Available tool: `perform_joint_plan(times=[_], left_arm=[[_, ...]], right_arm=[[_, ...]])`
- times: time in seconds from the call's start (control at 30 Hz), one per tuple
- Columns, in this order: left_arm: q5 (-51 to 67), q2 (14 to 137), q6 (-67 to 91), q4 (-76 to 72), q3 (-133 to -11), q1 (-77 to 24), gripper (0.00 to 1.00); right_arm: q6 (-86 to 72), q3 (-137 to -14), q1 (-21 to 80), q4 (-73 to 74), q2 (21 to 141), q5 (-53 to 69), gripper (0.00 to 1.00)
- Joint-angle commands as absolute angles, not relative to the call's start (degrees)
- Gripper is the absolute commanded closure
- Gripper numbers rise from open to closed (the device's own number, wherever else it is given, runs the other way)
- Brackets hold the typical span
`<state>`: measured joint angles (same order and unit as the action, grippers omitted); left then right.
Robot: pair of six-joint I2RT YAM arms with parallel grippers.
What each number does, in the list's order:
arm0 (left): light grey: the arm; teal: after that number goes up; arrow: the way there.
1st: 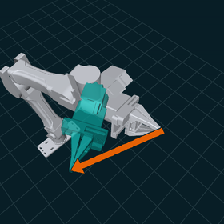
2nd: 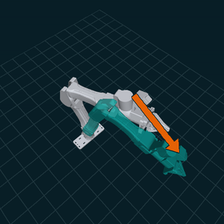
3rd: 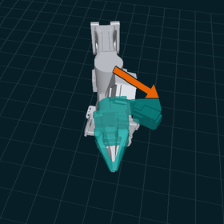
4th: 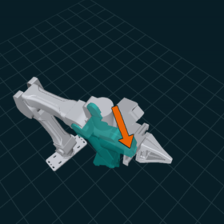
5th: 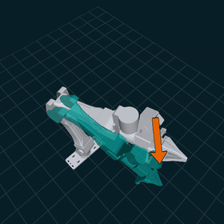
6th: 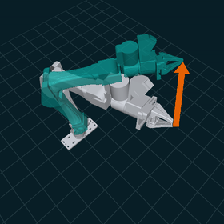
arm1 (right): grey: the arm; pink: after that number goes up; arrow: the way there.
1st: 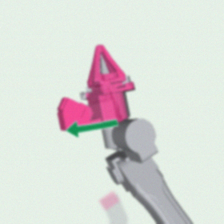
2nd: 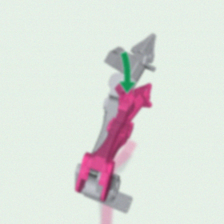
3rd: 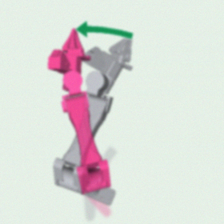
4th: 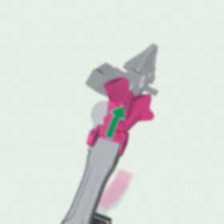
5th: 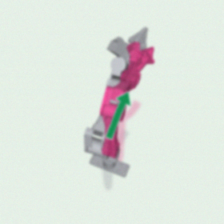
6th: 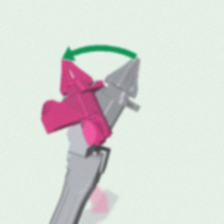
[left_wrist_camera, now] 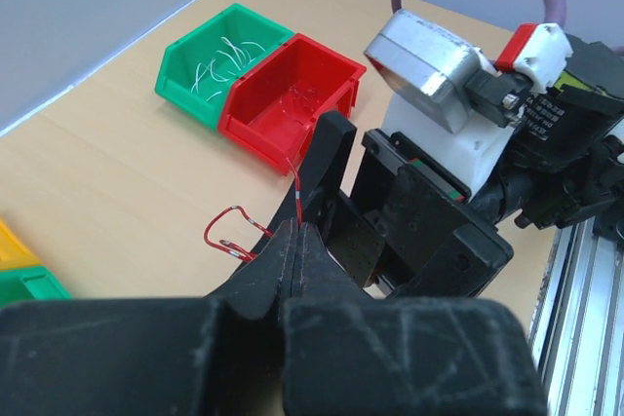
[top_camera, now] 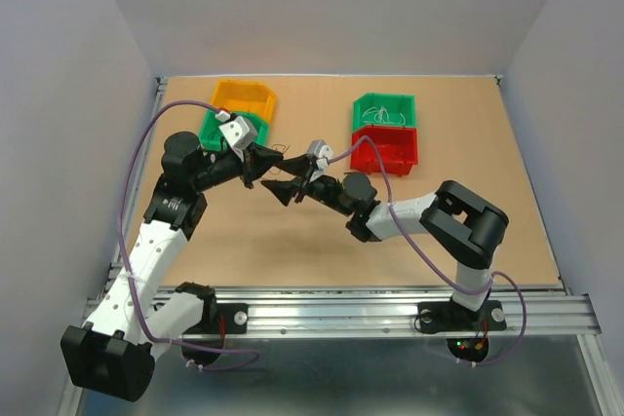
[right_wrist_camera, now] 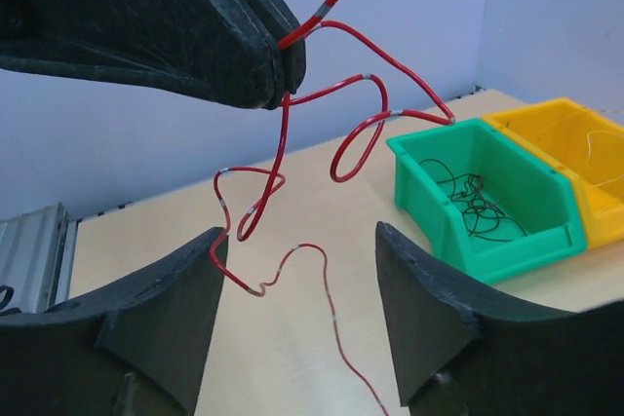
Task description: Untangle the cables
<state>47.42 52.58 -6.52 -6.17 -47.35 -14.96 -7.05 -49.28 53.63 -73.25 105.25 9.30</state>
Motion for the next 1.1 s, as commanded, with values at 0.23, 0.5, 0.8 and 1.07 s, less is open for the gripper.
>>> perform_joint_plan(times=[0.23, 0.5, 0.8, 1.07], left_arm=[[47.55, 51.94, -6.59, -8.35, -47.55, -15.12, 1.0], [35.6, 54.93, -4.31, -11.94, -47.2, -12.23, 1.0], [37.42, 65.72, -5.1, -13.98, -48.08, -8.79, 1.0], [52.1, 78.38, -11.59, -3.43, -53.78, -9.14, 0.87]], right_arm=[[-8.7, -54.23, 53.96, -74.44, 108.02, 12.74, 0.92], [-11.86, -45.9, 53.96, -74.71, 101.43, 13.97, 0.99], [-13.8, -37.8, 53.96, -67.94, 88.52, 10.55, 0.99], [-8.7, -41.38, 51.78, -59.25, 79.99, -3.16, 0.99]])
